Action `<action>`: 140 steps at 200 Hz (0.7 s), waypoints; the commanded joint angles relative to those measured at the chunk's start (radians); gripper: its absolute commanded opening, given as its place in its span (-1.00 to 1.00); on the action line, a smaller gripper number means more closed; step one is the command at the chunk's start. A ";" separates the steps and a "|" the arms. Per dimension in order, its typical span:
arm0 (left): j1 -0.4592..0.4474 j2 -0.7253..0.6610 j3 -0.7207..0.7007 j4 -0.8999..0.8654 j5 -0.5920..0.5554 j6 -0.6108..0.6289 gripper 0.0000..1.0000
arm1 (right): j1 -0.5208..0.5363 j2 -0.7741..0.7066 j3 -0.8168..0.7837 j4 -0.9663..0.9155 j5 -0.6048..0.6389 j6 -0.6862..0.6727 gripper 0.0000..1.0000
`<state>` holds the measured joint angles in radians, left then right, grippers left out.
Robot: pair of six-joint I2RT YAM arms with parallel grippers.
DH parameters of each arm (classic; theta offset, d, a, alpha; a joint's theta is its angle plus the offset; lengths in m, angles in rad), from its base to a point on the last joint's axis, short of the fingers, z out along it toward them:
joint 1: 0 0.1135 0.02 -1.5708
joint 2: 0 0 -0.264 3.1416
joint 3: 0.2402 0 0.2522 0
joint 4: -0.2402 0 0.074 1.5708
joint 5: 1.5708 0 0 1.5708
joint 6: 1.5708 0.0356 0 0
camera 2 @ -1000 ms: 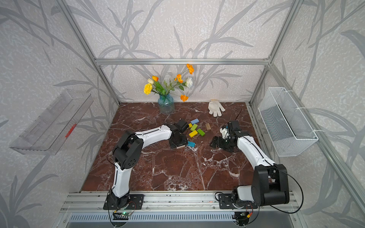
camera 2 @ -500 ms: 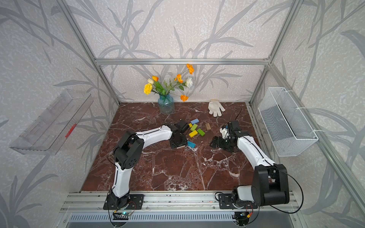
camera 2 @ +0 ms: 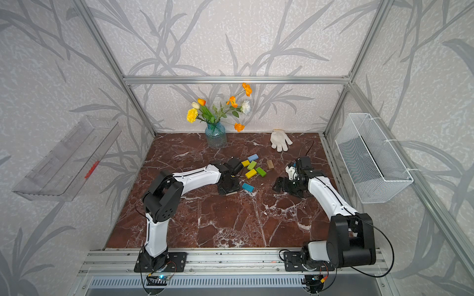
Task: Assemble the letter c with building blocks
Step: Pick up the building block from the center of the board.
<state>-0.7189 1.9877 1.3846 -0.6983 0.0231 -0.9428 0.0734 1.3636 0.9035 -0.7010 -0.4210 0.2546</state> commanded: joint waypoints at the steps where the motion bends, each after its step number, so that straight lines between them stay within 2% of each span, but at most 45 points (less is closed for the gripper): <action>1: 0.004 -0.100 -0.075 -0.027 -0.019 -0.035 0.26 | 0.022 -0.026 -0.015 0.014 -0.015 0.019 0.82; 51: 0.068 -0.296 -0.281 0.042 0.003 -0.159 0.27 | 0.221 0.051 0.020 0.096 -0.013 0.092 0.77; 75: 0.156 -0.358 -0.347 0.039 0.015 -0.166 0.27 | 0.320 0.124 0.057 0.155 -0.029 0.159 0.67; 98: 0.242 -0.417 -0.400 0.053 0.024 -0.169 0.26 | 0.405 0.180 0.109 0.190 -0.004 0.206 0.66; 140: 0.383 -0.511 -0.488 0.076 0.015 -0.268 0.22 | 0.509 0.287 0.219 0.198 0.024 0.264 0.67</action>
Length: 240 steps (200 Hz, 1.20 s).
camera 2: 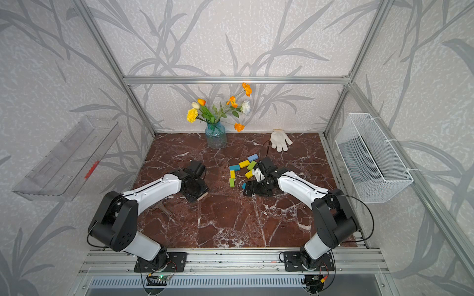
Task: Assemble the letter c with building blocks
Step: Pick up the building block from the center of the board, then place the building block at the center of the board.
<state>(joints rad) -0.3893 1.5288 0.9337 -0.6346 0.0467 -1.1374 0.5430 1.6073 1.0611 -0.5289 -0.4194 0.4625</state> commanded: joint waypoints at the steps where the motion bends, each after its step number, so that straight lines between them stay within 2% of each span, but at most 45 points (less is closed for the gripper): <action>1: 0.056 -0.054 -0.039 0.014 -0.008 -0.076 0.22 | 0.042 0.045 0.064 0.026 0.022 0.058 0.67; 67: 0.197 -0.033 -0.079 0.169 -0.011 -0.246 0.20 | 0.106 0.141 0.144 0.041 0.010 0.091 0.68; 128: 0.307 0.089 0.018 0.197 0.033 -0.262 0.18 | 0.110 0.151 0.154 0.041 0.007 0.089 0.67; 206: 0.359 0.198 0.110 0.201 0.043 -0.293 0.21 | 0.110 0.184 0.178 0.037 -0.006 0.081 0.68; 240: 0.366 0.218 0.102 0.232 0.044 -0.351 0.20 | 0.110 0.182 0.182 0.031 -0.001 0.076 0.68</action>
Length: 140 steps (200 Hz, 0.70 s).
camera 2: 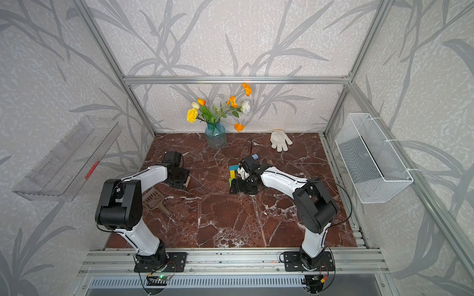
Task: Assemble the letter c with building blocks
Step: Place the building block at the center of the board.
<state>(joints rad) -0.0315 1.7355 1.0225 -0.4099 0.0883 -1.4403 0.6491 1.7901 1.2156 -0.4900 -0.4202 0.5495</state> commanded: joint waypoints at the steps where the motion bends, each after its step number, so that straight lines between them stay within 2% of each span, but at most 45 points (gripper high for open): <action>1: 0.008 0.011 0.014 0.008 0.002 -0.048 0.20 | 0.004 0.000 0.027 -0.008 0.000 -0.011 0.68; 29: 0.008 0.021 0.015 0.024 0.002 -0.088 0.21 | 0.004 -0.001 0.022 -0.008 0.004 -0.012 0.68; 55: 0.008 0.032 0.030 0.011 0.006 -0.094 0.37 | 0.004 0.001 0.022 -0.014 -0.001 -0.020 0.69; 76: 0.010 0.031 0.027 0.010 0.011 -0.099 0.40 | 0.004 -0.006 0.019 -0.018 -0.003 -0.031 0.71; 140: 0.008 -0.015 0.042 -0.017 0.025 -0.040 0.49 | 0.004 -0.033 0.028 -0.049 0.053 -0.094 0.67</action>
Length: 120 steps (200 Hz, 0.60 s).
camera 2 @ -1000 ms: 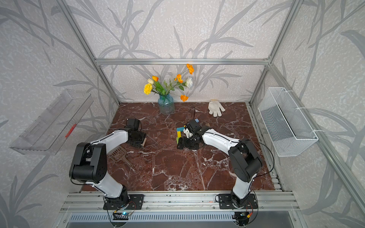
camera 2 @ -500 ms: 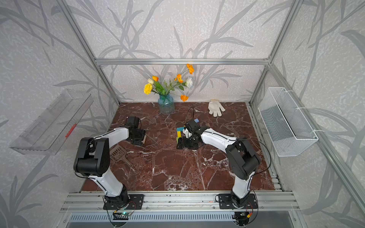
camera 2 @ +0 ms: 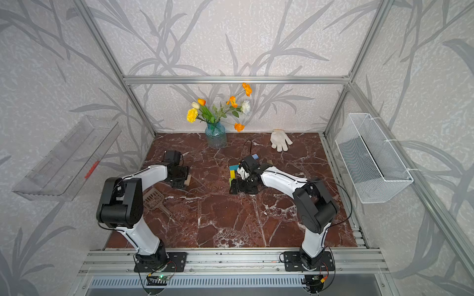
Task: Assemble the letter c with building blocks
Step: Place the building block at the center of the board.
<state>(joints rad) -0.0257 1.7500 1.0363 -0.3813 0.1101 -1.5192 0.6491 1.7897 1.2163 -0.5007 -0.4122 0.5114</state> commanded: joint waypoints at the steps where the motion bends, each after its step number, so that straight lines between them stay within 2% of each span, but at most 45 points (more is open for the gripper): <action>1: 0.001 -0.033 0.029 -0.049 0.002 0.042 0.49 | 0.004 -0.034 0.027 -0.040 0.047 -0.059 0.67; 34: -0.002 -0.123 0.032 -0.146 -0.030 0.133 0.48 | 0.007 -0.056 0.072 -0.112 0.128 -0.177 0.52; 75: 0.000 -0.208 0.043 -0.235 -0.008 0.302 0.49 | 0.022 -0.008 0.166 -0.208 0.216 -0.173 0.32; 120: 0.001 -0.234 0.146 -0.429 0.031 0.648 0.47 | 0.035 0.038 0.212 -0.252 0.326 -0.103 0.27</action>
<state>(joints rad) -0.0257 1.5452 1.1149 -0.6460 0.1230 -1.1149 0.6754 1.7943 1.4059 -0.6800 -0.1795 0.3779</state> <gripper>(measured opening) 0.739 0.635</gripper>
